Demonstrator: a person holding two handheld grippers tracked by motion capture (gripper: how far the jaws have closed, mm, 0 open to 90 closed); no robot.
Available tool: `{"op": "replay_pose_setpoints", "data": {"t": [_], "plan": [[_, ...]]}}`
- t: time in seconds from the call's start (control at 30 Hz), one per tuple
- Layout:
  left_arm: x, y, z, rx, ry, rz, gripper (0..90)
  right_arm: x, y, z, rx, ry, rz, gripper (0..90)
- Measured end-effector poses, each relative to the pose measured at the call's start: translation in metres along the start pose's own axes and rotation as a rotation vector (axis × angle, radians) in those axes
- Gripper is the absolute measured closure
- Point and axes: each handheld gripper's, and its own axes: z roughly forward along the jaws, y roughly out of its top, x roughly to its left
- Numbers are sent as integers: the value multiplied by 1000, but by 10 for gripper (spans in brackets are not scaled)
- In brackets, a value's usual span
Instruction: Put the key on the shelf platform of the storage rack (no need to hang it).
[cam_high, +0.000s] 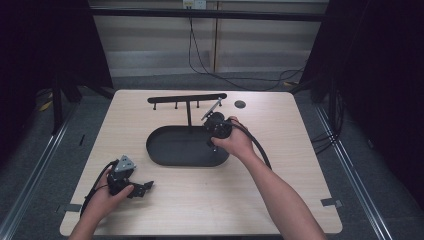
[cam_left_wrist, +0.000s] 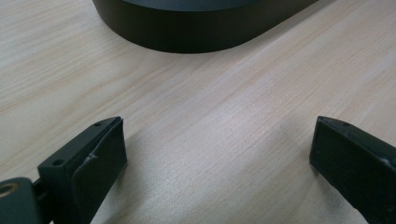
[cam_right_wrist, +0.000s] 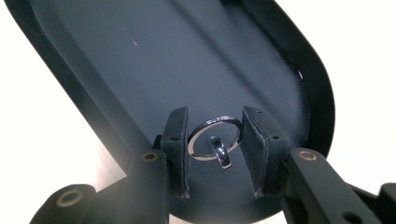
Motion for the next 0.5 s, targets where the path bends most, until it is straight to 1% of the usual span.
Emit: {"op": "replay_pose_setpoints", "data": {"t": [0.13,0.37,0.5], "plan": [[0,0,0,-2,3,-1,35,-1,-2,4,7,3,-1,635],[0,0,0,0,0,-1,34,-2,-4,5,11,-3,-13,634],[0,0,0,-3,3,-2,34,-5,-5,6,8,2,-7,634]]}}
